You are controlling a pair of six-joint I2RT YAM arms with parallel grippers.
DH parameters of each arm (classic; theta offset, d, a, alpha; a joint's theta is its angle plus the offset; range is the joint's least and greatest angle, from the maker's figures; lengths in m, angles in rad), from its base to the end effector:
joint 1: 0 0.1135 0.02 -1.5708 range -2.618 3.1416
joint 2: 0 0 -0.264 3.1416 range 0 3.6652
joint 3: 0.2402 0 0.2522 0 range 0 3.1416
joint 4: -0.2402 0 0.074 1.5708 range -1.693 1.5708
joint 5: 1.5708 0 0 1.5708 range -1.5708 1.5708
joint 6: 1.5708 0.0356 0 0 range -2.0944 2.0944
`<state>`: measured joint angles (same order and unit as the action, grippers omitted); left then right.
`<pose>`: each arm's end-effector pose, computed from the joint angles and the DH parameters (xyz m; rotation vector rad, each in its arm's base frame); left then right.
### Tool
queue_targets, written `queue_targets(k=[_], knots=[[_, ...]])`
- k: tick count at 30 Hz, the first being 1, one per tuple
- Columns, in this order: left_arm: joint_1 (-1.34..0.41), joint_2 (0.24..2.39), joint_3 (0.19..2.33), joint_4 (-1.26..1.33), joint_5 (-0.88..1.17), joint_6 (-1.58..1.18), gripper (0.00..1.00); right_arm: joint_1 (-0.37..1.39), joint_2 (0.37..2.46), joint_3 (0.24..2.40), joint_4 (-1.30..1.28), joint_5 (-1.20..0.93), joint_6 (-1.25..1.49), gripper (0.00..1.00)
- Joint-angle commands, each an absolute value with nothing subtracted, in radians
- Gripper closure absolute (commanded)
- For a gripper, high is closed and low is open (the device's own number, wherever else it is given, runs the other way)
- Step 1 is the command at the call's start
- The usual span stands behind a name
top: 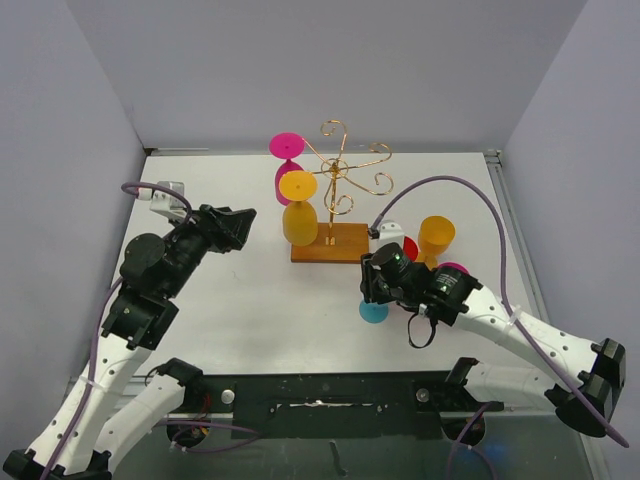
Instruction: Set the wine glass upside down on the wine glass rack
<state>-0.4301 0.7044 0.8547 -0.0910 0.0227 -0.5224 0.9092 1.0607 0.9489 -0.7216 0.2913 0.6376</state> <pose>0.1464 -0.0681 0.3870 -0.0533 1.5614 -0.7758 0.1395 0.1625 0.2962 -0.1894 2.3873 0.3944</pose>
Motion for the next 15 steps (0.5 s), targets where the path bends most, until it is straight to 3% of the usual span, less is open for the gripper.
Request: queue_targets(k=[1, 7, 12, 15], knots=[[-0.425, 0.695, 0.890, -0.046, 0.010, -0.545, 0.35, 0.910, 1.078, 0.969, -0.674, 0.279, 0.611, 0.70], [-0.425, 0.690, 0.896, -0.052, 0.007, -0.548, 0.35, 0.910, 1.091, 0.964, -0.660, 0.279, 0.592, 0.72], [-0.425, 0.686, 0.900, -0.058, 0.003, -0.548, 0.35, 0.910, 1.104, 0.963, -0.655, 0.281, 0.587, 0.89], [-0.425, 0.689, 0.903, -0.060, 0.006, -0.551, 0.35, 0.910, 1.084, 0.963, -0.627, 0.250, 0.582, 0.94]])
